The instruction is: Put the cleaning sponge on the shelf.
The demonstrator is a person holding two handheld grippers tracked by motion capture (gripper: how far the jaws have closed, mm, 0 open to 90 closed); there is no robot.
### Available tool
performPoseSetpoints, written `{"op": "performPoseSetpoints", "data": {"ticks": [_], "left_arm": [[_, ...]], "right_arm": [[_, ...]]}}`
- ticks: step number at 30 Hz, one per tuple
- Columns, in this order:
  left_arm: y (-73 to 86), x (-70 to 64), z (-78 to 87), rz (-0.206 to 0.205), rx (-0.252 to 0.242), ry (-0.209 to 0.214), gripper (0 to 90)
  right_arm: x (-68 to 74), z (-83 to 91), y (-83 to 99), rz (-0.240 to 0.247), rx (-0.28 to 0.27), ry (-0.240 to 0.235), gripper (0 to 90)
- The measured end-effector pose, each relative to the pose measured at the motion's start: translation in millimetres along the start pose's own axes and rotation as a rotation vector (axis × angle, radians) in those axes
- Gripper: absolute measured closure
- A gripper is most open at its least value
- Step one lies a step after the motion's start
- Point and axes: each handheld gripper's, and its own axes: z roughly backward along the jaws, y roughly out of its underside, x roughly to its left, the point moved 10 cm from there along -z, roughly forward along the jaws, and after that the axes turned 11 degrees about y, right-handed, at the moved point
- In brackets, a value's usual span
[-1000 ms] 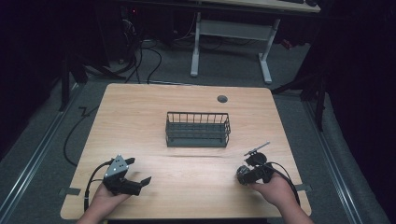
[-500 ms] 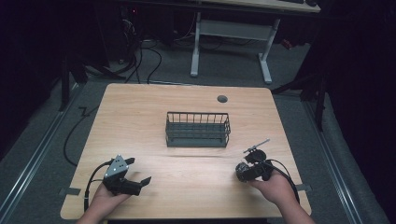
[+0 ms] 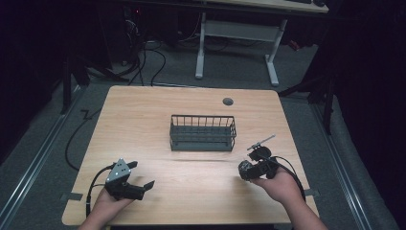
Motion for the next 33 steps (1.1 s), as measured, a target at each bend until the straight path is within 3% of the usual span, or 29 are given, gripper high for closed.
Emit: {"op": "performPoseSetpoints", "data": {"ticks": [11,26,33], "left_arm": [[-0.2,-0.5,0.0,0.0,-0.001,0.002,1.0],[0.6,-1.4,-1.3,-0.002,0.003,0.008,1.0],[1.3,-0.7,-1.7,0.001,0.006,0.011,1.0]], "right_arm": [[2.1,11.6,-17.2,0.041,0.001,0.02,42.0],[10.6,24.4,-37.8,0.06,-0.004,-0.008,42.2],[11.5,36.2,-57.7,0.062,-0.011,-0.01,42.2]]}}
